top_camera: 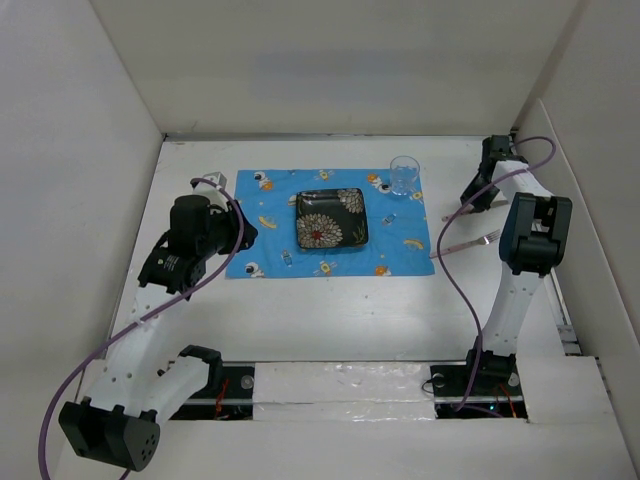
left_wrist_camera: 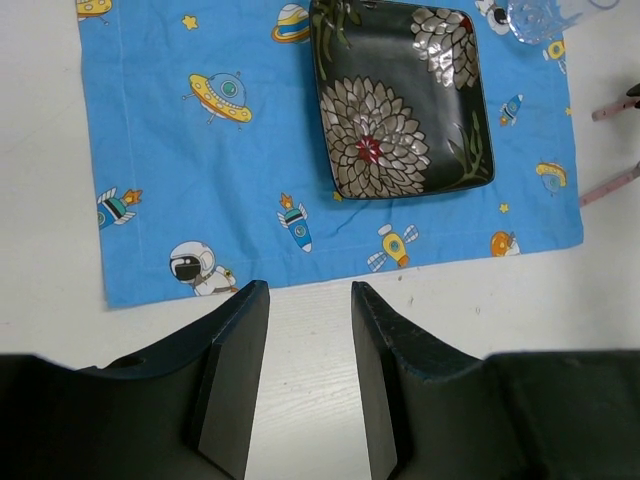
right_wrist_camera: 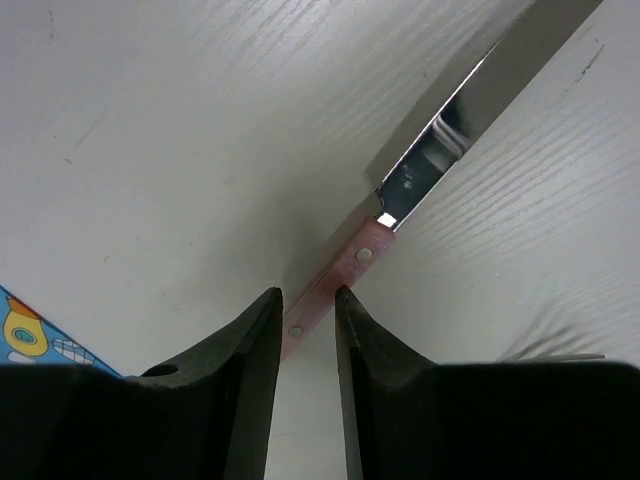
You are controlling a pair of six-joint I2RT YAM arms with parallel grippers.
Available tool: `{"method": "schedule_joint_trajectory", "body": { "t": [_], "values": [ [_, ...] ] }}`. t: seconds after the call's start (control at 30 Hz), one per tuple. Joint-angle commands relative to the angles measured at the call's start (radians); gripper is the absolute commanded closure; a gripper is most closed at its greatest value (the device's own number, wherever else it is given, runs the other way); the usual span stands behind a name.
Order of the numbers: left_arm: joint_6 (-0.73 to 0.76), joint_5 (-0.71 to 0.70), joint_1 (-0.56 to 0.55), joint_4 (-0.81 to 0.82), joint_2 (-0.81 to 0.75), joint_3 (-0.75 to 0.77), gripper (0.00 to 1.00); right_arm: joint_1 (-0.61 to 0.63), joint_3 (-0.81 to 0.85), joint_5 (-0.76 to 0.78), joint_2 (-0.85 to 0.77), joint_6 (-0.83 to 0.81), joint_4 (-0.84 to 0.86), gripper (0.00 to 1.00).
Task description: Set the dinner table for one person
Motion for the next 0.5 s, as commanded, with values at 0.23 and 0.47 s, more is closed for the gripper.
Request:
{"method": "schedule_joint_trajectory", "body": {
  "t": [0.23,0.47],
  "values": [
    [-0.005,-0.012,-0.004,0.028,-0.061,-0.004,0.64,-0.018,0.005,0.044,0.021,-0.014,-0.075,0.59],
    [-0.023,-0.012,-0.004,0.016,-0.093,-0.005,0.64,-0.027,0.008,0.032,0.022,-0.043,-0.069,0.69]
  ]
}}
